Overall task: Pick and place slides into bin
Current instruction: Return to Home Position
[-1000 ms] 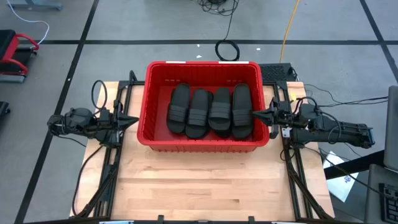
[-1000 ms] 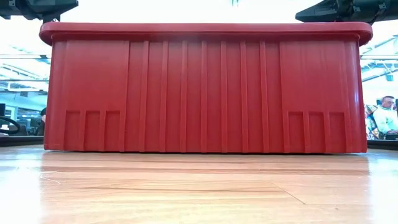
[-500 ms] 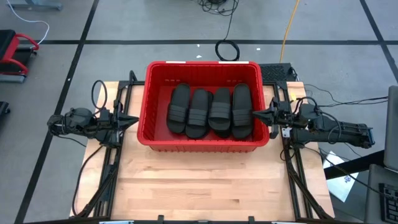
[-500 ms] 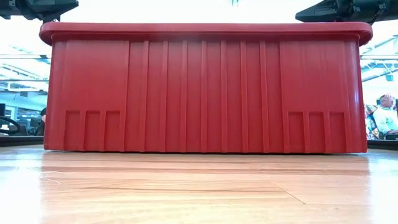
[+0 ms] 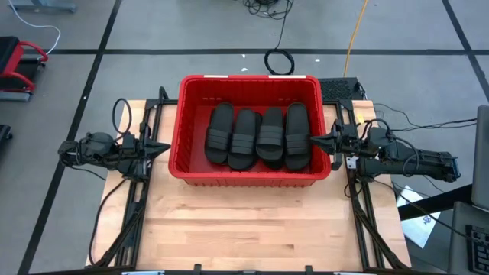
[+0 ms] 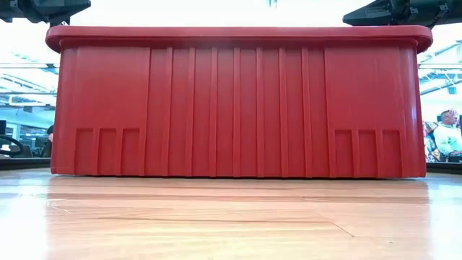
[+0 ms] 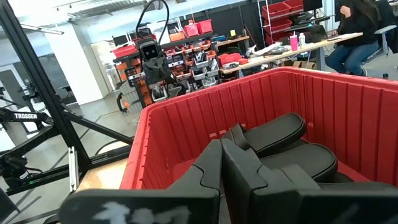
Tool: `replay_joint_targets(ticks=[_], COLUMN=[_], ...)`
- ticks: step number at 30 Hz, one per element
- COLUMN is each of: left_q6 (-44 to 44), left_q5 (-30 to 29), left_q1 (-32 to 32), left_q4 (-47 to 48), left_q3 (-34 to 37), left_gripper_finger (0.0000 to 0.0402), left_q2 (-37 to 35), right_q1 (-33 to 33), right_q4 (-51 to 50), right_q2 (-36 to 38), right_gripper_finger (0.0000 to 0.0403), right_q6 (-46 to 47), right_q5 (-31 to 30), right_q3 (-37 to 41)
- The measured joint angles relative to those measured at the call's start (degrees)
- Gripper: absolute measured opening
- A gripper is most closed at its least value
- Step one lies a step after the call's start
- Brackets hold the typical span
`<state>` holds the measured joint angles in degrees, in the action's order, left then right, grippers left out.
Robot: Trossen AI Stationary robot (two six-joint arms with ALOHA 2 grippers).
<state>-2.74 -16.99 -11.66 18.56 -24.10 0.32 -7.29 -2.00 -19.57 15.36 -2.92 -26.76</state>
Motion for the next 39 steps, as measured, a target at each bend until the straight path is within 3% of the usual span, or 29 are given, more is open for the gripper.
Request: replay_joint_targets(ticks=[10,39], left_q6=[0.0,0.0], left_q5=[0.0,0.0], left_q1=[0.0,-0.02], left_q4=[-0.02,-0.01], left_q3=[0.0,0.0], left_gripper_finger=[0.0032,0.0031], left_q2=[0.0,0.01], right_q1=[0.0,0.0], right_q4=[0.0,0.0], right_q2=[0.0,0.0], right_gripper_finger=[0.0,0.0], right_q6=[0.01,0.01], right_q5=[0.0,-0.02], right_q3=[0.0,0.0])
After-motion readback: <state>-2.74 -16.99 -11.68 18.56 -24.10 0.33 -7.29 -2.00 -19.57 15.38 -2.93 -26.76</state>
